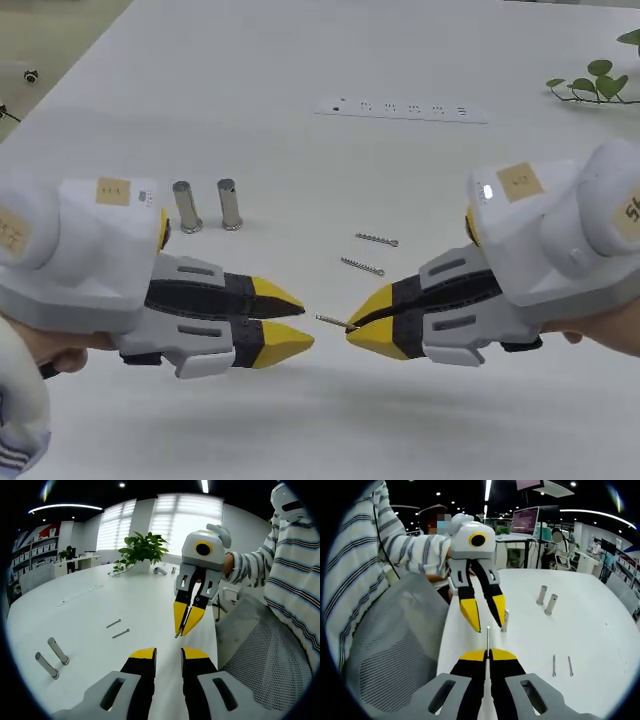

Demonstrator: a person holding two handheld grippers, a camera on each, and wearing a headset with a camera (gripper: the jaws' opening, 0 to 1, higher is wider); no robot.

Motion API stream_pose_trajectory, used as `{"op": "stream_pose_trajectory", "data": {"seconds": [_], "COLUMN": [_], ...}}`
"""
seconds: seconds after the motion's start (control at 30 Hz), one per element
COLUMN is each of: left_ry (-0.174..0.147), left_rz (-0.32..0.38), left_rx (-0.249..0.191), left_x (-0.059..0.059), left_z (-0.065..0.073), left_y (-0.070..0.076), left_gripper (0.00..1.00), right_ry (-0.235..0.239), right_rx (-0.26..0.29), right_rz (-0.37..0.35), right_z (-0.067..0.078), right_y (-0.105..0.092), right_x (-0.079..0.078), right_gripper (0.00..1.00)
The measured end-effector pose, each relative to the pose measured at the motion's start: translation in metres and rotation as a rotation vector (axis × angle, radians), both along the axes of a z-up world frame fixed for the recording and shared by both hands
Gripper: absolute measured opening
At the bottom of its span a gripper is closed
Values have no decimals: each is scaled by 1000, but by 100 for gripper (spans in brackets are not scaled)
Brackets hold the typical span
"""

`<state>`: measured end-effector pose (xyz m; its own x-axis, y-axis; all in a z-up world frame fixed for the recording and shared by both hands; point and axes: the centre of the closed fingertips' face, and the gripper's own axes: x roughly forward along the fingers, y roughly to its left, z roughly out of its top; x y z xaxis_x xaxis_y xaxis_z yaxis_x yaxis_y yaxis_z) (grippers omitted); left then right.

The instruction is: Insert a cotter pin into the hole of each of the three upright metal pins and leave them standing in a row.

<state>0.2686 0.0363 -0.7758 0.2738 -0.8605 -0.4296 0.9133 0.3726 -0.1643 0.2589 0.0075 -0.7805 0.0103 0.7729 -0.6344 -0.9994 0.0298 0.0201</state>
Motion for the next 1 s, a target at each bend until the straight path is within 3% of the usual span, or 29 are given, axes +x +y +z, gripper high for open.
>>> {"op": "stream_pose_trajectory", "data": {"seconds": [0.2, 0.27, 0.4, 0.47, 0.67, 0.9, 1.0], "left_ry": [-27, -47, -43, -59, -47, -24, 12], "left_rz": [83, 116, 126, 135, 133, 124, 126], "left_rx": [41, 78, 112, 152, 206, 190, 164], "left_x": [16, 23, 26, 30, 30, 31, 29], "left_z": [-8, -14, -25, -31, -51, -62, -67], "left_y": [22, 31, 40, 46, 56, 59, 60], "left_gripper": [30, 36, 39, 40, 40, 37, 32], "right_ry": [0, 2, 9, 10, 15, 44, 69], "right_rx": [-33, -45, -58, -60, -96, -132, -129], "right_rz": [-1, -1, -15, -25, -78, -162, -200], "right_z": [-7, -10, -14, -15, -22, -33, -36], "right_y": [1, 1, 3, 4, 5, 2, 4], "right_x": [-1, -2, -1, 0, 5, 8, 8], "right_gripper": [3, 3, 3, 3, 3, 3, 3]}}
